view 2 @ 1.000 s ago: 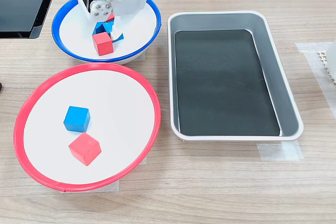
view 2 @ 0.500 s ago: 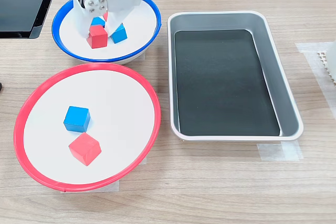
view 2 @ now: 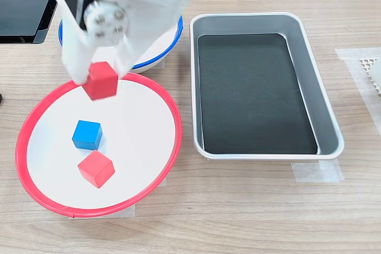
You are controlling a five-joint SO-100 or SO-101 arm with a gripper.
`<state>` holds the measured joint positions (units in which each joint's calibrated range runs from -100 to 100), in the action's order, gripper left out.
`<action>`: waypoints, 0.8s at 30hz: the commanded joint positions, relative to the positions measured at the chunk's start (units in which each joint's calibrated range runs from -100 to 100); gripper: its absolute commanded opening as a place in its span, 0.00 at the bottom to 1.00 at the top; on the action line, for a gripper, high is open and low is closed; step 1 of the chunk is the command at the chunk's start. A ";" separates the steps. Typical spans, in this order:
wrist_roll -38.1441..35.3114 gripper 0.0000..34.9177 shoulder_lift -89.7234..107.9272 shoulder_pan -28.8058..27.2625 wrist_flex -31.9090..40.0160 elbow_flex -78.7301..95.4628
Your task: Resolve any anomalies and move all blocks to matching dishes
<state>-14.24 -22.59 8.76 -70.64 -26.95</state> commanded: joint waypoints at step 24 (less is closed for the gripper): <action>4.74 0.42 -4.66 1.92 5.06 3.15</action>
<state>-12.67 -27.54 11.33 -67.46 -20.33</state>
